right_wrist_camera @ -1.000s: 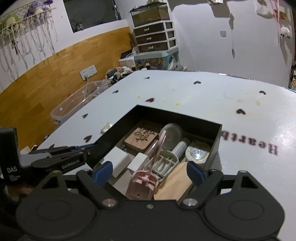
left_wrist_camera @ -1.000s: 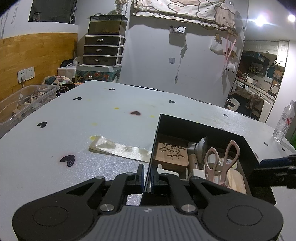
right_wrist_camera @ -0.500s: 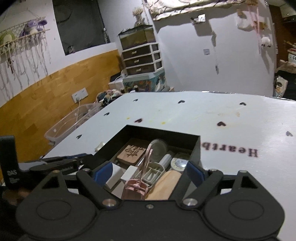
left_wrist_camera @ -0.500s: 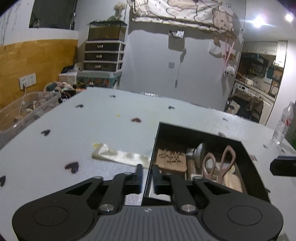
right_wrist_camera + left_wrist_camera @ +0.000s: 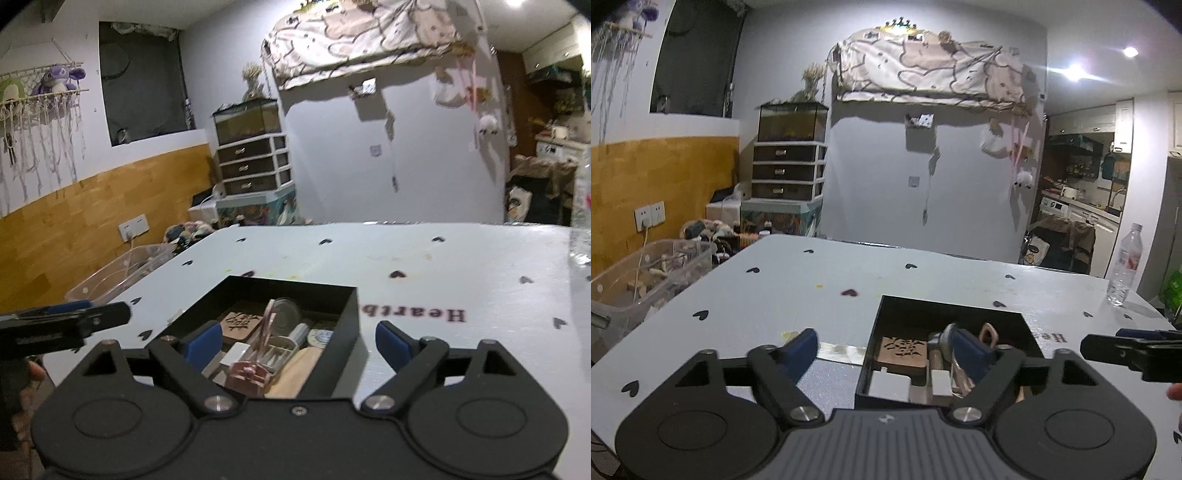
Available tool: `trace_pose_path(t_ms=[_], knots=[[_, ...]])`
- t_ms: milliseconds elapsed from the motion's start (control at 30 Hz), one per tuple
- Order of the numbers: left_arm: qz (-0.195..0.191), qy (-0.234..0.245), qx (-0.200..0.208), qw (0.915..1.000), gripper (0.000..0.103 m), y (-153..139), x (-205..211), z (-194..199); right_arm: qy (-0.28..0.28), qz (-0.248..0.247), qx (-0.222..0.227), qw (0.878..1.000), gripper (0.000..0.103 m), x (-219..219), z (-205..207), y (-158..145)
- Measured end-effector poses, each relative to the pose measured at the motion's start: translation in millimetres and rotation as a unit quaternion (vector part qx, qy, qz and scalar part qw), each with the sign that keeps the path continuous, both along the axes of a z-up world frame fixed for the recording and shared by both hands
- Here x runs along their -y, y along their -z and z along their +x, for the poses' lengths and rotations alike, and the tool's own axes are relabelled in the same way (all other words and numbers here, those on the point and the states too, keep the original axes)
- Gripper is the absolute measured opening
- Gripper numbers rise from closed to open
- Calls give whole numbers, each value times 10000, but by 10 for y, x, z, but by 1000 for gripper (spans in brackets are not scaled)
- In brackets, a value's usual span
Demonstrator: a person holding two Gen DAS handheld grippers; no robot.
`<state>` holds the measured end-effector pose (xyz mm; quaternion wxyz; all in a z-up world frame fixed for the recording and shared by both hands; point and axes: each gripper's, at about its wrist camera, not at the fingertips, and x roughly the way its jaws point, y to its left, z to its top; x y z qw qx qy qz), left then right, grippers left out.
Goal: Organize rigid objects
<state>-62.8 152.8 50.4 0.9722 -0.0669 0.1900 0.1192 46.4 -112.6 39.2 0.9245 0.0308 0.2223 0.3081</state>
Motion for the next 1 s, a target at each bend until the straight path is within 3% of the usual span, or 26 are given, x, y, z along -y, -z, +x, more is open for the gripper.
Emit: trace_pose_path(t_ms=[267, 500, 1000], knots=[[96, 76, 125, 9998, 101, 63, 221, -298, 339, -68, 265, 9991, 96, 209, -315, 123], [148, 134, 153, 9997, 103, 175, 381, -497, 523, -131, 432, 9976, 103, 355, -569, 207], [292, 108, 256, 9992, 103, 224, 495, -694, 711, -136, 637, 9953, 103, 479, -799, 237]])
